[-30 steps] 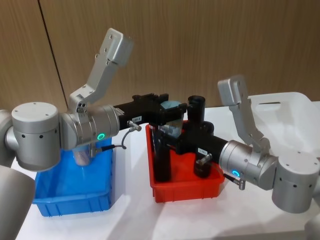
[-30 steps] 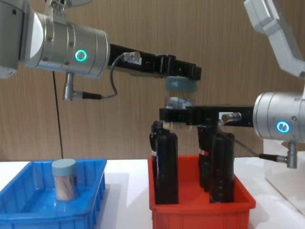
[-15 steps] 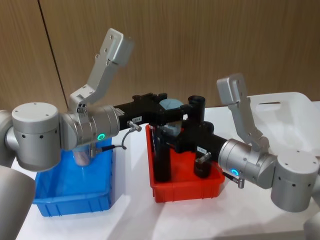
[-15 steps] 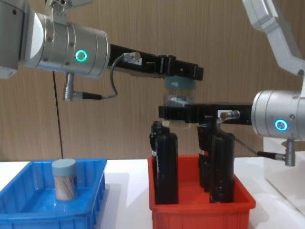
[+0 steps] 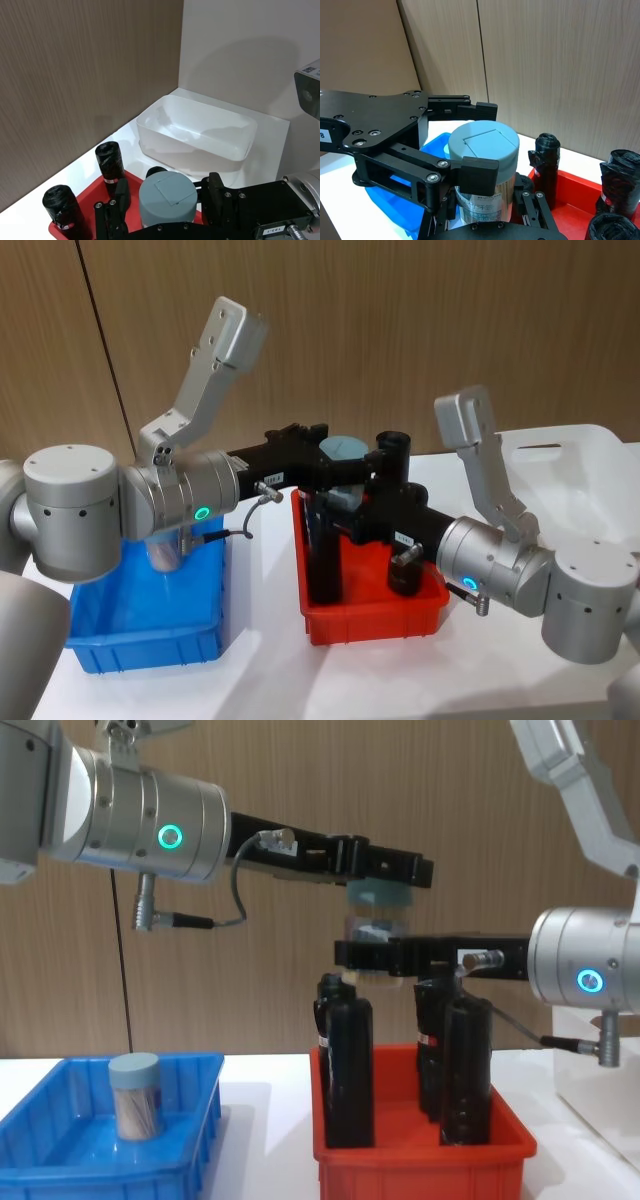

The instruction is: Pick the cotton swabs from the blue box and place them into the white box.

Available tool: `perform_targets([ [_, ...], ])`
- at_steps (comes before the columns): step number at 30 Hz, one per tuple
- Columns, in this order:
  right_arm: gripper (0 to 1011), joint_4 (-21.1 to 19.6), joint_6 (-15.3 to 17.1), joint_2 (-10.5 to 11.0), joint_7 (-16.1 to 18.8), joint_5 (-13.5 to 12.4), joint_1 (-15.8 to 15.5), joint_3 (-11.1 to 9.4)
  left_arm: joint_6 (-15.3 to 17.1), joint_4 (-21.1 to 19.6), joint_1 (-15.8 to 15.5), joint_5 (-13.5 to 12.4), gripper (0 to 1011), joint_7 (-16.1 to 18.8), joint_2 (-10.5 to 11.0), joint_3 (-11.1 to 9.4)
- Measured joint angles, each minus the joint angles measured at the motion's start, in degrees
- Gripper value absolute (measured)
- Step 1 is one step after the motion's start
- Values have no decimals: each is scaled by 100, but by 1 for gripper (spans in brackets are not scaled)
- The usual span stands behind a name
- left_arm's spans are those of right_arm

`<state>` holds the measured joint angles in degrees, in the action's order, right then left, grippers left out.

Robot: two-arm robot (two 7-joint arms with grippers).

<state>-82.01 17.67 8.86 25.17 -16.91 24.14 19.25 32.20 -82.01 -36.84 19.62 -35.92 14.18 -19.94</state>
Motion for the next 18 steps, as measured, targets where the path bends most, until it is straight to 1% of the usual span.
perform_targets([
  [11,623,10,-22,36,-145,-37,-8,-24,0,0,0,0,1004,0,0,0],
  [18,623,77,-61,116,-405,-78,-25,-122,0,0,0,0,1004,0,0,0],
])
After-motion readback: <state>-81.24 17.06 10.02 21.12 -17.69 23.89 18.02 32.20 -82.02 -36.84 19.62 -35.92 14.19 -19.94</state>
